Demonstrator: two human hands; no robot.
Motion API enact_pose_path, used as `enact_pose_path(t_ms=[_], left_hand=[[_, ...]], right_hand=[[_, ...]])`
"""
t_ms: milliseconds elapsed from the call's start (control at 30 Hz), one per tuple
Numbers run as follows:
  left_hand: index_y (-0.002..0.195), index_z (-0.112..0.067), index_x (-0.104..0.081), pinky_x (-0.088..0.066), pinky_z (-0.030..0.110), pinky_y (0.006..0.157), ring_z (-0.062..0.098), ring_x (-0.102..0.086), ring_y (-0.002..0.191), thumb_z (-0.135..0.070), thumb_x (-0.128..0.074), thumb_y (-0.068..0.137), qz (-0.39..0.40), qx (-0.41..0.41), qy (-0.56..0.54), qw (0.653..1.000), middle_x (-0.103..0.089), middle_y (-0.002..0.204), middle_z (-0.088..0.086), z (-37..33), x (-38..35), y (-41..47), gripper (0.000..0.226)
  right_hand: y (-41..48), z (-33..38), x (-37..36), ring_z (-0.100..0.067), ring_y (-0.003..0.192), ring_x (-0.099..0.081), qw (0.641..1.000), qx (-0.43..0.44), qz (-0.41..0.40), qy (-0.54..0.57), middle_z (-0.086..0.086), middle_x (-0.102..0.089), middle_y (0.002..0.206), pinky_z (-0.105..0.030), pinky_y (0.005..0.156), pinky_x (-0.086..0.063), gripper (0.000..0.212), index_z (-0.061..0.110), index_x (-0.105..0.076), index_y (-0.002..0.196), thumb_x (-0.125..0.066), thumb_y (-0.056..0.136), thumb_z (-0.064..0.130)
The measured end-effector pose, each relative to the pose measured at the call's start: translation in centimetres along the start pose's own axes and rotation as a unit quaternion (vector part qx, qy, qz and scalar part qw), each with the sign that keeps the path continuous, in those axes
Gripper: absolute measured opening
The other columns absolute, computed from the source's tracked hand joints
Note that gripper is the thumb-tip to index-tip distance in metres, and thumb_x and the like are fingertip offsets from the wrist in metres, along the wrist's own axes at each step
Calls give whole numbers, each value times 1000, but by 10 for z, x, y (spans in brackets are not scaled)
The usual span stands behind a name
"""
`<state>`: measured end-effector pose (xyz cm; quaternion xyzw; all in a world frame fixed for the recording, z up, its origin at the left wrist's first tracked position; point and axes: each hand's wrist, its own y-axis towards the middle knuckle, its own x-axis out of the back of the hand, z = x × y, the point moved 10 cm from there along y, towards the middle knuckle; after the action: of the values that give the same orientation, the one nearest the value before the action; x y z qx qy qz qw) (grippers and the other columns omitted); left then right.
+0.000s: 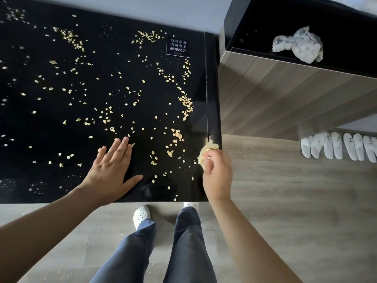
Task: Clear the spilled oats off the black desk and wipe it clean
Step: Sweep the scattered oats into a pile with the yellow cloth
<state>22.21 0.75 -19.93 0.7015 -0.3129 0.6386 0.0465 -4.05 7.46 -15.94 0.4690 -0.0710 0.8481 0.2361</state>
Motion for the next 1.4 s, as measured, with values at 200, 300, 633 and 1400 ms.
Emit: enact_pose_path(t_ms=[200,300,633,1400], left_hand=[[151,-4,-21,-10,49,117,25,-4,148,-74,-14,80,-11,8,14,1000,-6,161,9,-1,-3,0,100],[151,-3,-20,-9,49,117,26,-5,148,-75,-14,79,-12,5,20,1000,-6,161,11,-4,-5,0,102],[152,-4,-16,-7,47,118,25,-1,148,-78,-12,77,-17,-4,10,1000,-2,161,10,-5,-2,0,104],[153,-16,-21,-5,36,118,17,-4,148,-71,-12,79,-12,-61,-46,997,-5,161,-1,7,6,-1,92]], right_hand=[[-18,42,-17,-9,96,-55,988,44,100,106,5,-61,103,-7,77,-41,12,15,-64,98,-59,90,7],[-31,7,21,-11,92,-55,995,-21,-22,98,5,-58,100,-3,76,-38,11,11,-64,97,-57,90,5],[-73,15,-4,-15,90,-53,997,-42,-19,54,3,-60,97,-13,77,-39,12,13,-62,92,-60,87,2],[-115,71,-44,-9,88,-51,993,-72,-12,92,6,-54,96,-17,75,-44,22,19,-58,94,-62,84,-1]])
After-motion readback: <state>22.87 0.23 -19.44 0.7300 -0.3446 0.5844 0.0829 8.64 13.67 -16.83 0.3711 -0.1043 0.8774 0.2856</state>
